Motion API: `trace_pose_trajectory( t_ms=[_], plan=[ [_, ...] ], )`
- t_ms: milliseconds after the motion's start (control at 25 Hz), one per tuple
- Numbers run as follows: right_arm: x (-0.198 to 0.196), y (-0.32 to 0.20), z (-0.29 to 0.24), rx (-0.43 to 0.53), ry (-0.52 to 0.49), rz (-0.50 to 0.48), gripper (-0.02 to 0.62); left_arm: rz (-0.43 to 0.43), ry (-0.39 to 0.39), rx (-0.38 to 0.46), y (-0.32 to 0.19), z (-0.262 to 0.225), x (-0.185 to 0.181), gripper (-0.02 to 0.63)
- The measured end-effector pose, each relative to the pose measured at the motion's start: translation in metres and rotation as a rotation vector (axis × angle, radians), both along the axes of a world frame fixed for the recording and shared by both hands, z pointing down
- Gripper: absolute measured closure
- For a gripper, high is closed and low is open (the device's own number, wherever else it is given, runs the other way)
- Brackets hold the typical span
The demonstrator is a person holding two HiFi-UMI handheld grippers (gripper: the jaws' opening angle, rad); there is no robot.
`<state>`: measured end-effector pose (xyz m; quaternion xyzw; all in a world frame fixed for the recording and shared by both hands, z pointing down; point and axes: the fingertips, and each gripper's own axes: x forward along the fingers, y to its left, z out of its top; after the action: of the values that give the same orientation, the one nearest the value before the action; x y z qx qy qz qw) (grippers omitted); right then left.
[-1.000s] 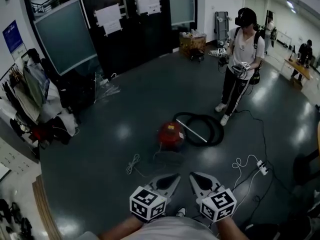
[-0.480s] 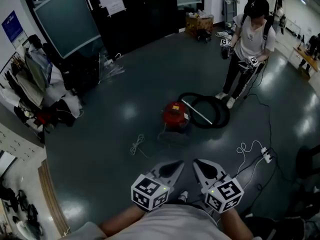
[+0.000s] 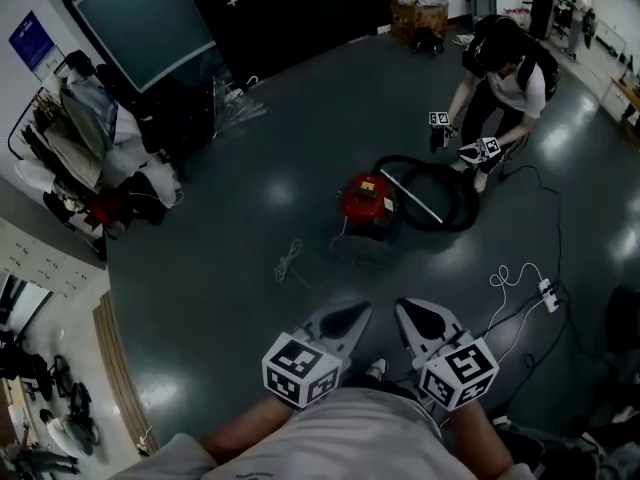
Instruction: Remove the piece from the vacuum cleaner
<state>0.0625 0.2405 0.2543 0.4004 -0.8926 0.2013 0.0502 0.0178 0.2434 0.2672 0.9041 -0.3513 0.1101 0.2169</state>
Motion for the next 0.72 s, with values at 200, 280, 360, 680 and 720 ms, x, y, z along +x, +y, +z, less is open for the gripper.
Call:
trace_pose_trajectory(
  t_ms=[200, 280, 360, 680, 720],
  plan=[
    [0.004, -0.013, 0.006, -0.014, 0.018, 0.002, 0.580, -0.014, -0.003, -0.003, -0.015, 0.001, 0.000, 0.601],
    [0.004, -0.022, 0.009, -0.024, 0.022, 0.008, 0.580, -0.013, 0.000, 0.001, -0.024, 0.001, -0.002, 0.600],
    [0.001, -0.033, 0.015, -0.033, 0.028, 0.011, 0.580, -0.014, 0.006, 0.001, -0.036, 0.005, -0.006, 0.601],
    [-0.027, -0.103, 0.047, -0.074, 0.049, 0.036, 0.581, 0.023, 0.004, -0.012, -0.107, 0.034, -0.034, 0.601],
    [-0.032, -0.114, 0.051, -0.079, 0.053, 0.039, 0.580, 0.031, 0.002, -0.010, -0.118, 0.037, -0.040, 0.600]
  ],
)
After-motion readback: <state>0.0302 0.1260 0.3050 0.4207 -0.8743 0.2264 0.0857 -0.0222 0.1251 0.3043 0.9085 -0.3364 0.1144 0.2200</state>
